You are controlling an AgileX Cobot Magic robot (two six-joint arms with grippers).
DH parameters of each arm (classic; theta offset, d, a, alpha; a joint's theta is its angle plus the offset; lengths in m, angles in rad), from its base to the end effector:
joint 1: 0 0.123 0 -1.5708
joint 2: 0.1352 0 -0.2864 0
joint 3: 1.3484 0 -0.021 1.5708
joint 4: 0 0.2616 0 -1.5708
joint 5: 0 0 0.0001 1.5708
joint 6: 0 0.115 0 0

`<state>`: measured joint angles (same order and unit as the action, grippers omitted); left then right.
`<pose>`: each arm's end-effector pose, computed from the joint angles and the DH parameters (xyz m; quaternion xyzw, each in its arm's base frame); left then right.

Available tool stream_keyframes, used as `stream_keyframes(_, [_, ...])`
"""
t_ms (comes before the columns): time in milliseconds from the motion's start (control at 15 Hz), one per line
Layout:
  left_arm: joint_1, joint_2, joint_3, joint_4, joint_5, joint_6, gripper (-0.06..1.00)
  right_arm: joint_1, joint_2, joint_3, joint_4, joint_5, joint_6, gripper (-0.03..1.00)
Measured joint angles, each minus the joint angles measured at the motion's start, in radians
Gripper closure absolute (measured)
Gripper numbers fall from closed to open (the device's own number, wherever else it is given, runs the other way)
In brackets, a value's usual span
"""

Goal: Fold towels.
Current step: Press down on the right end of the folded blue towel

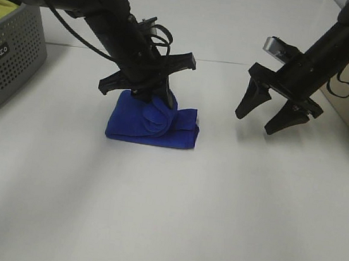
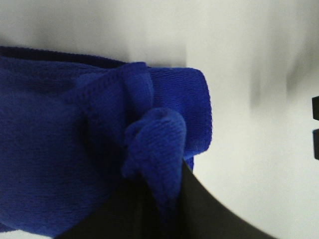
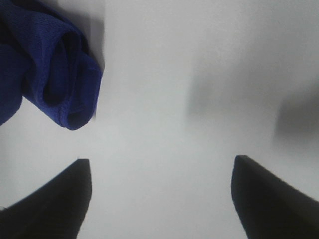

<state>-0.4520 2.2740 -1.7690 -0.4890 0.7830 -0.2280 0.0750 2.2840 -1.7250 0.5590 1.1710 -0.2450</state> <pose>0.4385 -0.2553 0.1290 -0.0298 0.9631 -0.2475 0.1018 0.4509 0.0902 0.1118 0.0381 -0.9669 -0.2521 0.0132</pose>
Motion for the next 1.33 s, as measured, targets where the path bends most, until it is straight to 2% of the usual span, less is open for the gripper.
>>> stream_keyframes(200, [0.0, 0.001, 0.0, -0.064, -0.009, -0.005, 0.49, 0.0, 0.0, 0.0, 0.012, 0.0, 0.0, 0.21])
stream_keyframes(333, [0.0, 0.001, 0.0, -0.131, -0.043, -0.007, 0.38, 0.0, 0.0, 0.0, 0.014, 0.0, 0.0, 0.21])
stream_keyframes(400, [0.0, 0.001, 0.0, -0.173, -0.064, -0.007, 0.37, 0.0, 0.0, 0.0, 0.02, 0.001, 0.0, 0.21])
stream_keyframes(467, [0.0, 0.001, 0.0, -0.259, -0.081, 0.007, 0.36, 0.0, 0.0, 0.0, 0.027, 0.012, 0.0, 0.21])
stream_keyframes(733, [0.001, -0.002, 0.0, -0.388, -0.082, 0.149, 0.36, 0.0, -0.003, -0.012, 0.087, 0.035, -0.006, 0.21])
stream_keyframes(1000, [0.055, -0.069, -0.009, -0.368, -0.082, 0.315, 0.36, 0.001, -0.004, -0.105, 0.21, 0.038, -0.028, 0.21])
stream_keyframes(1133, [0.11, -0.106, -0.012, -0.33, -0.082, 0.339, 0.36, 0.026, -0.004, -0.11, 0.293, 0.038, -0.037, 0.21])
stream_keyframes(1333, [0.193, -0.135, -0.012, -0.272, -0.081, 0.34, 0.36, 0.126, -0.004, -0.11, 0.362, 0.038, -0.084, 0.21])
